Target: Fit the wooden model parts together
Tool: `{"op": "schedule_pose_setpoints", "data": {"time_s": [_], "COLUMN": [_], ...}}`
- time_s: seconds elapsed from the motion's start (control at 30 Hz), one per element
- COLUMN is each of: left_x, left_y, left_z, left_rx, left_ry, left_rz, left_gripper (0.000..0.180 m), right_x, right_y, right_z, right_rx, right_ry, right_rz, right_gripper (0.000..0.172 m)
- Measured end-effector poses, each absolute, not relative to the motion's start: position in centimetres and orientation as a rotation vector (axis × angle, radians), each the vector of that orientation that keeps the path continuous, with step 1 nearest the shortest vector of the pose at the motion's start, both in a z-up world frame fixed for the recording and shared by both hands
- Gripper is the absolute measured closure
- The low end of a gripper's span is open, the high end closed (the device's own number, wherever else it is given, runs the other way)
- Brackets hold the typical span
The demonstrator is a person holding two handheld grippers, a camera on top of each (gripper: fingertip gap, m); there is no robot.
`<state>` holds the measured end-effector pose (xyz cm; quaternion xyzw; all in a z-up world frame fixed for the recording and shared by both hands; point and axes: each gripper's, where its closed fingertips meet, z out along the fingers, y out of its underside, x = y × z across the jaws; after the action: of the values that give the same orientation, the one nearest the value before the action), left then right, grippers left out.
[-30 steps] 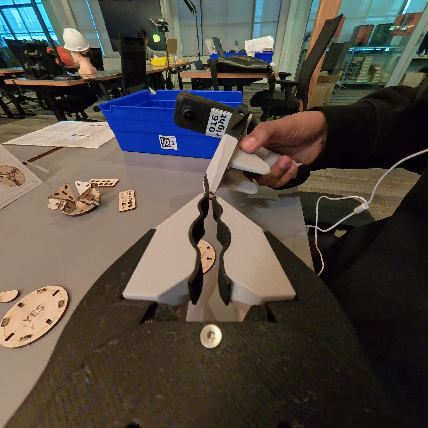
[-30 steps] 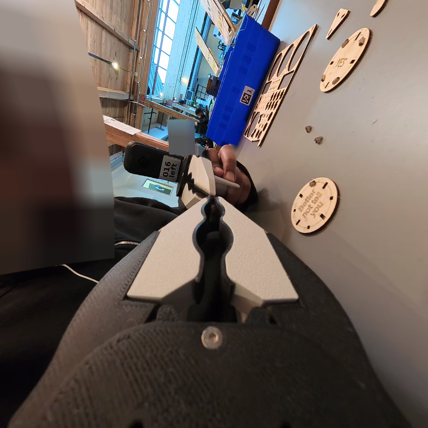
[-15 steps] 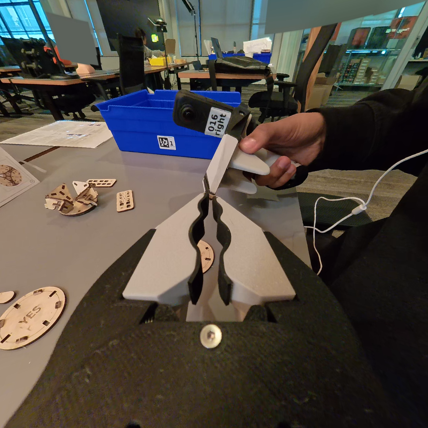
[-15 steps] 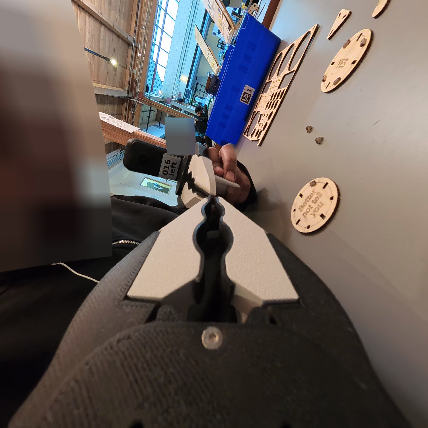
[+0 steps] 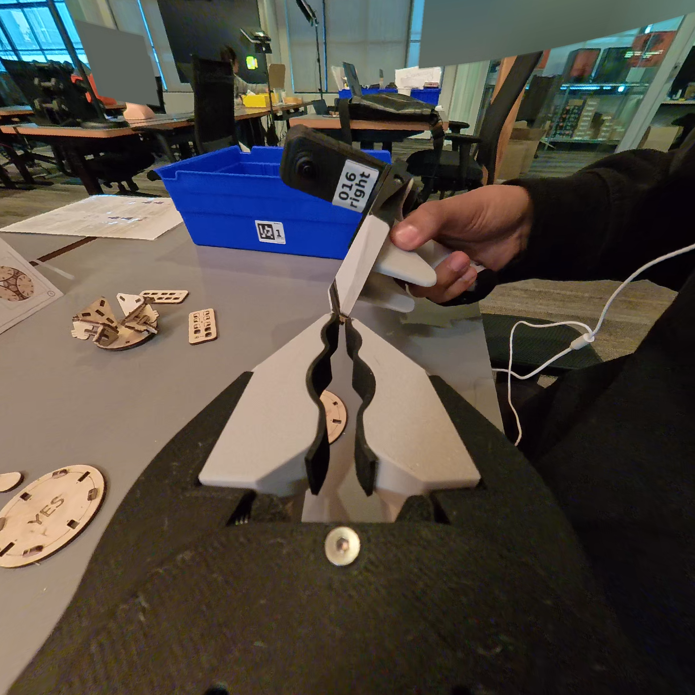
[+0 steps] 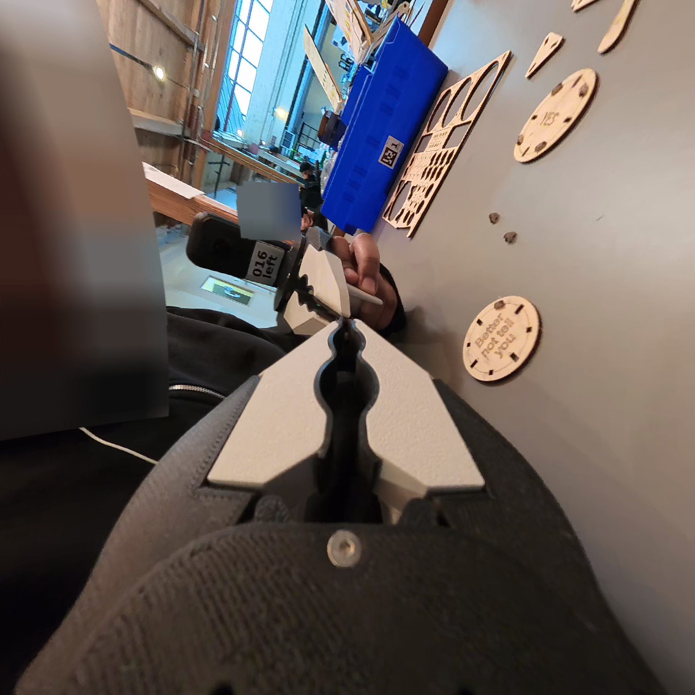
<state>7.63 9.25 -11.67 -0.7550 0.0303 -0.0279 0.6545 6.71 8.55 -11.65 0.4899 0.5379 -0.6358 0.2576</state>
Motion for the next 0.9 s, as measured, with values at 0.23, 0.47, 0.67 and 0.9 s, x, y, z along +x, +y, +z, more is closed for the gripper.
{"op": "schedule_pose_setpoints", "data": {"time_s": [0.23, 0.47, 0.67, 0.9], "left_x": [4.1, 2.1, 1.3, 2.2], "left_y": [8.3, 9.0, 8.5, 7.8], "left_z": [-12.7, -17.6, -18.5, -19.9], "left_rx": [-1.792, -2.072, -2.086, -2.143], "left_ry": [-0.099, -0.334, -0.461, -0.520], "left_rz": [-0.039, -0.103, -0.213, -0.372], "left_gripper": [0.167, 0.159, 0.180, 0.180], "right_x": [5.7, 4.6, 3.9, 3.8], "right_y": [10.3, 10.6, 10.7, 10.8], "right_z": [-13.8, -17.7, -19.7, -20.0], "right_rx": [1.488, 1.533, 1.522, 1.543], "right_ry": [1.831, 2.473, 2.678, 2.662], "right_rz": [-1.663, -1.244, -0.947, -0.871], "right_gripper": [0.172, 0.172, 0.172, 0.172]}}
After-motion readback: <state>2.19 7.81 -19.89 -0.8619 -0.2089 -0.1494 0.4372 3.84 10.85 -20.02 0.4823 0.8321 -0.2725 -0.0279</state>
